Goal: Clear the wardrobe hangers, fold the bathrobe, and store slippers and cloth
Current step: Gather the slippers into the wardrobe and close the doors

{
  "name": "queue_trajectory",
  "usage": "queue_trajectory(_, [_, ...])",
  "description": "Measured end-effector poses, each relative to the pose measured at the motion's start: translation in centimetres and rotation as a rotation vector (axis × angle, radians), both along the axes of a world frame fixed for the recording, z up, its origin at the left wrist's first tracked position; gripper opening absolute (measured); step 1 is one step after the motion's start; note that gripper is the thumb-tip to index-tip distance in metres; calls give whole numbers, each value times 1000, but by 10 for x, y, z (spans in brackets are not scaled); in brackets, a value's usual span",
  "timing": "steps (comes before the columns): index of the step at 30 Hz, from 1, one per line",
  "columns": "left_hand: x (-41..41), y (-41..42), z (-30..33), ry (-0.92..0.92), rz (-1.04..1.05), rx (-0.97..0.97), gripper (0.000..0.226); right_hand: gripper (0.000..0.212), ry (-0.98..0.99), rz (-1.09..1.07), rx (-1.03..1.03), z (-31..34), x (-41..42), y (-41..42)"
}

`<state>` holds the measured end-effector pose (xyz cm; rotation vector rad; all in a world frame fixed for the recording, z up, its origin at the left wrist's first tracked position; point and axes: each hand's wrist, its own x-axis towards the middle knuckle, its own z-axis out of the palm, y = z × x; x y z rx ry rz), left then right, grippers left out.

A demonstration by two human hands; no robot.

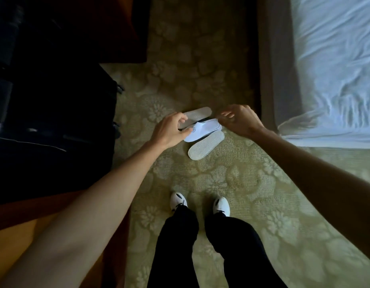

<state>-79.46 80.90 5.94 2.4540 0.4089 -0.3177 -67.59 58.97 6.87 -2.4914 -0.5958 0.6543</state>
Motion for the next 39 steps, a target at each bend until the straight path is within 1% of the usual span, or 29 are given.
queue_trajectory(7, [12,4,-278,60,34,10,40,32,-37,45,-82,-257,19,-11])
queue_trajectory(11, [21,13,-415,75,75,32,46,34,-82,110,-115,-387,30,-5])
queue_trajectory(13, [27,17,-473,110,148,29,51,36,-99,134,-135,-443,39,-1])
queue_trajectory(15, [34,21,-522,110,267,18,55,38,-121,146,-151,-490,51,6])
queue_trajectory(17, [43,24,-557,120,433,-42,70,40,-160,129,-147,-527,65,14])
queue_trajectory(19, [53,26,-587,160,639,-218,93,42,-224,95,-129,-553,83,23])
queue_trajectory(21, [65,32,-618,123,804,-409,115,44,-287,67,-104,-572,102,33])
queue_trajectory(22, [70,33,-628,94,861,-469,118,46,-295,63,-90,-580,111,39])
queue_trajectory(23, [74,33,-638,48,890,-528,107,49,-283,70,-80,-589,119,43])
queue_trajectory(25, [76,26,-637,-55,939,-609,55,53,-245,93,-78,-606,129,48])
queue_trajectory(26, [77,25,-638,-79,952,-620,37,53,-234,97,-81,-612,133,49])
queue_trajectory(28, [73,30,-644,-105,934,-601,24,47,-216,93,-79,-615,137,52])
queue_trajectory(30, [63,43,-645,-109,869,-555,16,36,-207,95,-69,-616,137,57])
queue_trajectory(32, [55,62,-649,-58,805,-537,17,31,-184,124,-67,-615,137,63])
queue_trajectory(33, [51,70,-652,-37,775,-534,21,38,-160,152,-86,-618,137,66])
queue_trajectory(36, [42,85,-655,2,669,-506,32,79,-109,228,-184,-622,132,74])
queue_trajectory(37, [40,87,-655,8,641,-502,33,88,-121,229,-193,-626,130,75])
queue_trajectory(39, [36,88,-653,21,624,-485,40,99,-153,230,-182,-636,128,74])
